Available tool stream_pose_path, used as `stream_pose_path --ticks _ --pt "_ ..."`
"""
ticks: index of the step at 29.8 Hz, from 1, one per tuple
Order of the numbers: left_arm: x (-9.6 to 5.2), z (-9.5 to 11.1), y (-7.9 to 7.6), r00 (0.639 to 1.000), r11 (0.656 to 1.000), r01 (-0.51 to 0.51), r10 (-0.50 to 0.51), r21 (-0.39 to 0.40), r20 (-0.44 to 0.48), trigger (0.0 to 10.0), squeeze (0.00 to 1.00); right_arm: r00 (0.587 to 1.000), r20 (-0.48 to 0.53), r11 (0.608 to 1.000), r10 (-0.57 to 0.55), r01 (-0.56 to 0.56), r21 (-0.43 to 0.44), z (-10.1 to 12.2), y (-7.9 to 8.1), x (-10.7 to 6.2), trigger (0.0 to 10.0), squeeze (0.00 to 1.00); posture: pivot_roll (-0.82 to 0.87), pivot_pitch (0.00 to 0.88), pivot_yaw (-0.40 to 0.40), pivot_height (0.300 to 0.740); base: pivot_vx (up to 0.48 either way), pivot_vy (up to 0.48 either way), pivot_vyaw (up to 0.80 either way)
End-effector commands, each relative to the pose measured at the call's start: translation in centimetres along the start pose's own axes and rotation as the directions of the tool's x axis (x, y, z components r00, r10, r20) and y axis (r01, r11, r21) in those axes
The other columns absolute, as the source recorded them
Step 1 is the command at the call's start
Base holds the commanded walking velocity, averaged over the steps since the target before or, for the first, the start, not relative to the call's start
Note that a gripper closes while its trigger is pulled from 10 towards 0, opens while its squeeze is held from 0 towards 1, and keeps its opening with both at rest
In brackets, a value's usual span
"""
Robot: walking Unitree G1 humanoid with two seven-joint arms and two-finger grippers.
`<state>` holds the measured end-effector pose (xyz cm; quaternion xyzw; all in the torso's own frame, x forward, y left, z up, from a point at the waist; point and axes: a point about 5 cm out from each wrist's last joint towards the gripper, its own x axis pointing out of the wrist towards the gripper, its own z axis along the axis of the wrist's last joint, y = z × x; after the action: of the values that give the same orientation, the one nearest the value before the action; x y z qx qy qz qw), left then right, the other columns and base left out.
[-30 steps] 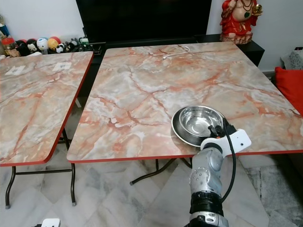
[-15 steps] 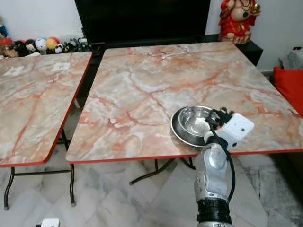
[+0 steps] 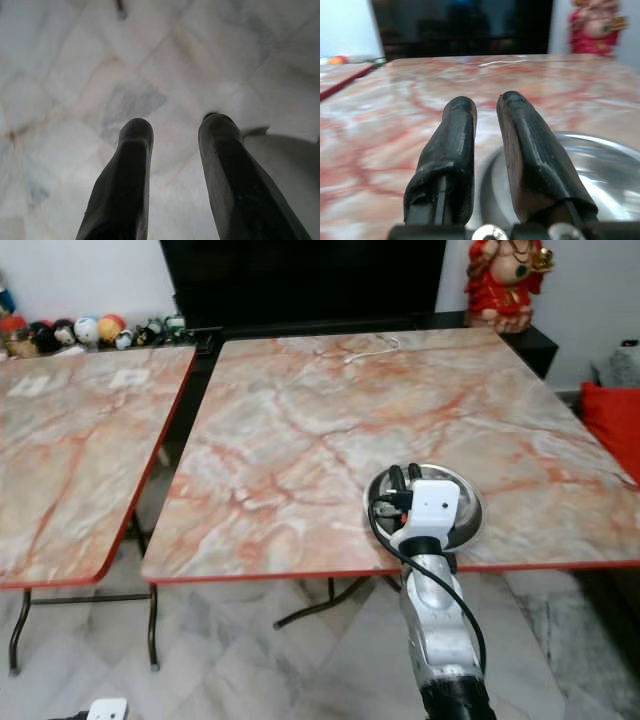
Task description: Setting the table
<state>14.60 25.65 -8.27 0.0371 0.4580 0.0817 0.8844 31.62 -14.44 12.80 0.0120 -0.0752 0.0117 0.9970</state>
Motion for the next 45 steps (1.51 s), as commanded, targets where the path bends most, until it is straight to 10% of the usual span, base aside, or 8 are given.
stream_pose_path --ticks 1,45 --pt "-0.3 -1.3 0.5 0.999 1.000 -0.016 0.015 -0.014 -0.046 10.0 0.00 0.999 0.020 0.999 0.033 -0.033 0.029 0.6 1.3 0.1 10.0 0.00 -0.08 0.000 0.031 0.740 0.000 0.480 0.00" --pt "-0.5 -1.7 0.3 0.998 0.997 -0.037 0.035 -0.061 -0.045 10.0 0.00 0.995 0.001 0.991 0.096 -0.096 0.097 0.5 4.7 1.7 10.0 0.00 -0.02 0.000 -0.007 0.740 0.000 0.480 0.00"
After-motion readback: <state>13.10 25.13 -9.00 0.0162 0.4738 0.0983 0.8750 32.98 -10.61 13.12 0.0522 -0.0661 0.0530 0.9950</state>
